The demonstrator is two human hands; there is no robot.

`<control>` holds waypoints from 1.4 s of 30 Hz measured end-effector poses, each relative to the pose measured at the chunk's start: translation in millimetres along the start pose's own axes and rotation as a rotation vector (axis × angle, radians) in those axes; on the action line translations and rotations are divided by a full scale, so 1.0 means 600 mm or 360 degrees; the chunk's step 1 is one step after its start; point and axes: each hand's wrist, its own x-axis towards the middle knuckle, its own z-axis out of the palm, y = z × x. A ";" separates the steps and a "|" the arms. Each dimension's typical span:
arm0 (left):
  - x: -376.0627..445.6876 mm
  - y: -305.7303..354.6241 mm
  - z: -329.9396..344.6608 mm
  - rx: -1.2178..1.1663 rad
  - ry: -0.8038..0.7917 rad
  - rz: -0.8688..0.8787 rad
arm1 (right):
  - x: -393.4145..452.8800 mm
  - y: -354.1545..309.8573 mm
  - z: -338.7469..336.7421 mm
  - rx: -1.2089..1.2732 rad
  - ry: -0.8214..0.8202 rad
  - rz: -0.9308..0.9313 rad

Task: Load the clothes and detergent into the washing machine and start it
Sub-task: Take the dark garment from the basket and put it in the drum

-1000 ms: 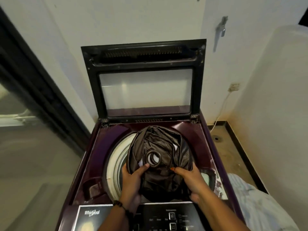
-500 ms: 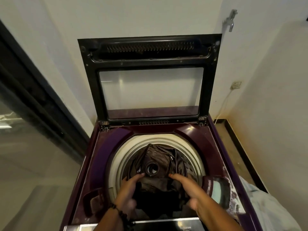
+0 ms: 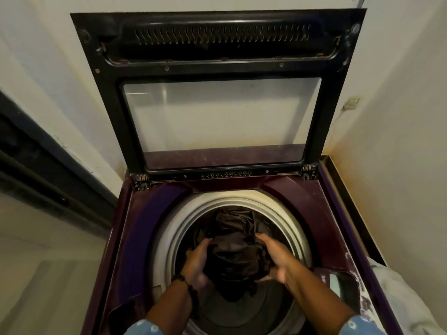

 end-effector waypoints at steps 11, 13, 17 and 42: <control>-0.015 0.022 0.045 0.0410 -0.0219 0.0120 | 0.048 -0.025 0.017 0.0029 0.0114 -0.0069; -0.018 0.020 0.047 0.0427 -0.0232 0.0146 | 0.047 -0.018 0.017 0.0044 0.0109 -0.0050; -0.028 0.019 0.053 0.0508 -0.0262 0.0177 | 0.038 -0.015 0.023 0.0044 0.0085 -0.0063; -0.124 -0.010 0.083 0.1552 -0.0055 0.0934 | -0.042 0.031 0.015 -0.0745 0.0209 -0.0738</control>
